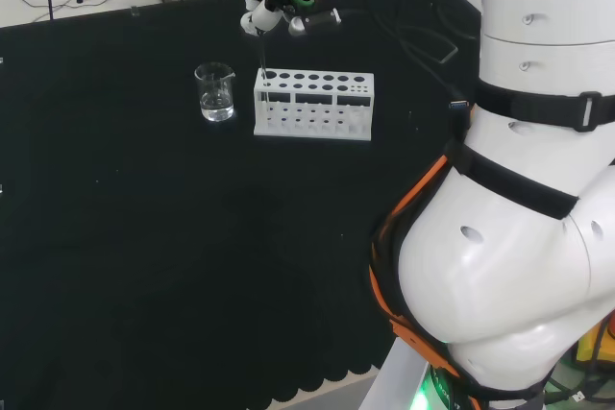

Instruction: Take the glass rod from the white test tube rack.

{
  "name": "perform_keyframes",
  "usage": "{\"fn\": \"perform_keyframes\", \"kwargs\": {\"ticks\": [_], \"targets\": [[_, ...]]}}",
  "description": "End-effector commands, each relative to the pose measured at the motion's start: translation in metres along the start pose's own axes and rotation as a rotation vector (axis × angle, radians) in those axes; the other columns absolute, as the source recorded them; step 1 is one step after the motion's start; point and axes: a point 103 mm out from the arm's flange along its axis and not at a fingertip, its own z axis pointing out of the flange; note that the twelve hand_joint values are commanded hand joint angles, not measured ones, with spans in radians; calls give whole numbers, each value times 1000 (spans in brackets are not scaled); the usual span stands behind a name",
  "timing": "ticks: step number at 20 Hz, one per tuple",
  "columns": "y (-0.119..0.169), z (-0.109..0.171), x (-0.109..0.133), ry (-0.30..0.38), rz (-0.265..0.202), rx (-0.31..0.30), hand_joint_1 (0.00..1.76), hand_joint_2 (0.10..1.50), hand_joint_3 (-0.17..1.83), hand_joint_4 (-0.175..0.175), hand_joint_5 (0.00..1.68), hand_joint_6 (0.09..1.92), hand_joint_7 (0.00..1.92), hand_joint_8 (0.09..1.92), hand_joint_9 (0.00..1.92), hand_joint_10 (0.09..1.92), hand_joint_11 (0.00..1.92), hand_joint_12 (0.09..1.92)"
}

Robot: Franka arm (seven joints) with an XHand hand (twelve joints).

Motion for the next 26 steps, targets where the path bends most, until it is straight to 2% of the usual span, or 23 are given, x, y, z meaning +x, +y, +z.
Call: {"fn": "perform_keyframes", "kwargs": {"ticks": [1, 3, 5, 8, 13, 15, 18, 20, 23, 26], "targets": [[-2, 1, 4, -13, -2, -24, 935, 810, 620, -175, 692, 945, 1061, 1002, 1577, 1002, 1231, 1245], [-2, 0, 7, -13, -3, -39, 994, 805, 628, -175, 766, 918, 1117, 974, 1611, 966, 1312, 1197], [-2, -1, 10, -13, -6, -53, 1092, 933, 398, -175, 883, 1027, 1168, 955, 1645, 926, 1400, 1137], [-1, -3, 15, -4, -6, -61, 1238, 1047, 138, -175, 893, 955, 1122, 1032, 1647, 922, 1477, 1083], [0, -8, 21, -15, -4, -99, 1271, 1067, 76, -175, 920, 884, 1114, 1056, 1657, 932, 1558, 1002], [-2, -12, 22, 6, 12, -131, 1279, 1012, 157, -175, 972, 804, 1129, 1056, 1670, 935, 1527, 943], [-6, -22, 21, 37, 28, -169, 1290, 814, 527, -175, 1022, 793, 1158, 1109, 1678, 913, 1452, 953], [-9, -31, 19, 62, 34, -186, 1298, 737, 648, -175, 1066, 756, 1188, 1099, 1674, 884, 1427, 982], [-16, -42, 19, 73, 37, -206, 1307, 701, 680, -175, 1120, 670, 1218, 1058, 1676, 830, 1408, 1027], [-24, -52, 19, 117, 49, -214, 1311, 701, 655, -175, 1158, 591, 1238, 1014, 1695, 774, 1415, 1046]]}}
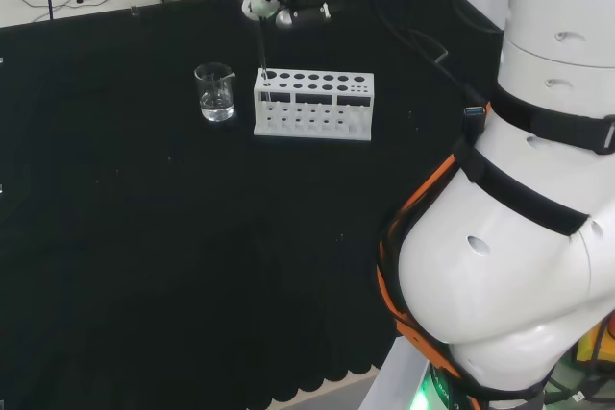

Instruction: Take the glass rod from the white test tube rack.

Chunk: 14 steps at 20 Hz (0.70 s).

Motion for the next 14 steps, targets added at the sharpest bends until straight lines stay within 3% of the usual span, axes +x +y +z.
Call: {"fn": "perform_keyframes", "kwargs": {"ticks": [1, 14], "targets": [[-12, -24, -1, 70, 29, -36, 1312, 702, 647, -175, 1170, 565, 1243, 1003, 1701, 760, 1417, 1049], [-34, -65, 14, 43, 29, -9, 1315, 719, 600, -175, 1202, 480, 1251, 976, 1726, 730, 1396, 1065]]}}
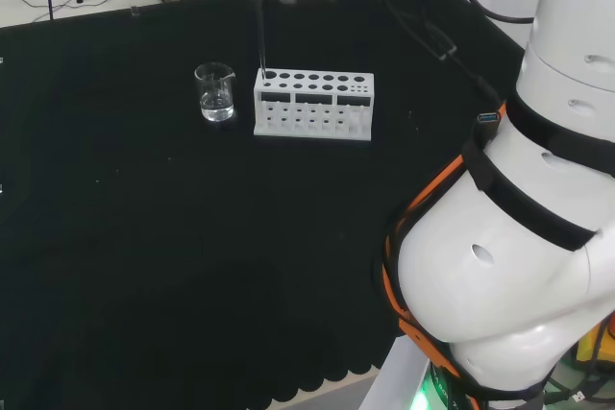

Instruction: Take the glass rod from the white test tube rack.

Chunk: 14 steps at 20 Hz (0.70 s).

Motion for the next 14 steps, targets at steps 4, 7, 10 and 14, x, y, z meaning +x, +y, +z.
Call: {"fn": "perform_keyframes", "kwargs": {"ticks": [4, 7, 10, 14], "targets": [[-11, -24, 11, -4, -5, -14, 1315, 719, 598, -175, 1206, 469, 1250, 977, 1731, 730, 1394, 1067], [-14, -28, 12, -5, -7, -28, 1315, 719, 597, -175, 1210, 461, 1249, 979, 1736, 730, 1396, 1069], [-14, -29, 12, -6, -9, -32, 1315, 720, 596, -175, 1212, 455, 1249, 978, 1740, 731, 1397, 1071], [-14, -28, 12, -6, -14, -31, 1315, 720, 594, -175, 1215, 449, 1252, 973, 1743, 730, 1398, 1074]]}}
